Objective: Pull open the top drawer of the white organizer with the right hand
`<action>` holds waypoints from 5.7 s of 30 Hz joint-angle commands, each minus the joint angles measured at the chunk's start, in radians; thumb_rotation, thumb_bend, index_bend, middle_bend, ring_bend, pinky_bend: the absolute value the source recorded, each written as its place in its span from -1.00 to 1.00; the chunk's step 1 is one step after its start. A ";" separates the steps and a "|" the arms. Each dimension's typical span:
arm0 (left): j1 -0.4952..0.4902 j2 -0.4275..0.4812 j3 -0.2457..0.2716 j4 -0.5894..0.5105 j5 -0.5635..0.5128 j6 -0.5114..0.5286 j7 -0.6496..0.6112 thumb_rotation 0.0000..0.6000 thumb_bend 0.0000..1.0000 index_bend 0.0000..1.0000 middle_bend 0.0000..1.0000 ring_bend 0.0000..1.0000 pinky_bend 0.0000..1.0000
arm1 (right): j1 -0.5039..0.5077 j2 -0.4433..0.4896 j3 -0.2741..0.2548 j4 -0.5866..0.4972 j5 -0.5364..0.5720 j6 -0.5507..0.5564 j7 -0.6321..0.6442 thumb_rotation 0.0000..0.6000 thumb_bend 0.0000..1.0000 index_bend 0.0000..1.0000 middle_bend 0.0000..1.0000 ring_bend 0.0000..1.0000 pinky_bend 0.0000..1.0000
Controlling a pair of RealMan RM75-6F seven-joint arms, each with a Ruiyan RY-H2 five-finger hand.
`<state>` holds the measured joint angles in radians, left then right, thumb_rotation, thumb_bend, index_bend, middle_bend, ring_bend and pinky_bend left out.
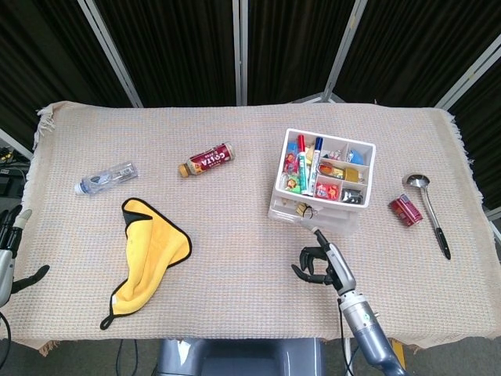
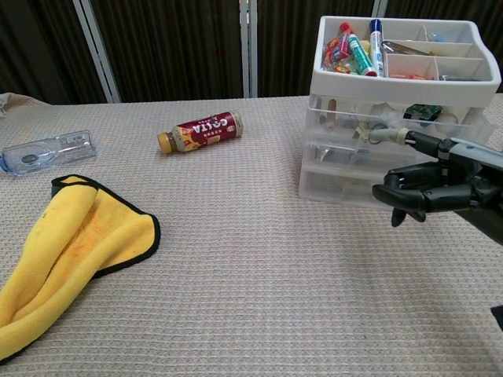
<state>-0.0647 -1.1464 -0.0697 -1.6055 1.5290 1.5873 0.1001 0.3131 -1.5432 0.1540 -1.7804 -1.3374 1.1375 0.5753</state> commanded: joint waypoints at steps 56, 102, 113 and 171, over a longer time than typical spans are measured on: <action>0.006 0.003 0.007 -0.006 0.030 0.017 0.003 1.00 -0.86 -1.00 -1.00 -1.00 -1.00 | -0.004 0.158 0.031 -0.162 0.144 0.165 -0.787 1.00 -0.49 -0.16 0.44 0.50 0.10; 0.008 0.006 0.010 -0.014 0.034 0.017 0.008 1.00 -0.86 -1.00 -1.00 -1.00 -1.00 | -0.115 0.190 -0.143 -0.198 -0.095 0.237 -0.742 1.00 -0.51 -0.12 0.44 0.50 0.10; 0.009 0.007 0.009 -0.014 0.034 0.020 0.006 1.00 -0.86 -1.00 -1.00 -1.00 -1.00 | -0.128 0.185 -0.142 -0.197 -0.125 0.254 -0.735 1.00 -0.62 -0.47 0.44 0.50 0.10; 0.017 0.023 -0.003 -0.010 0.017 0.030 -0.048 1.00 -0.84 -1.00 -1.00 -1.00 -1.00 | 0.262 0.322 0.102 -0.230 0.172 -0.032 -1.232 1.00 -1.00 -0.28 1.00 1.00 0.37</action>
<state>-0.0475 -1.1234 -0.0727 -1.6157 1.5460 1.6180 0.0530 0.5682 -1.2156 0.2575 -2.0169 -1.1727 1.1105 -0.6483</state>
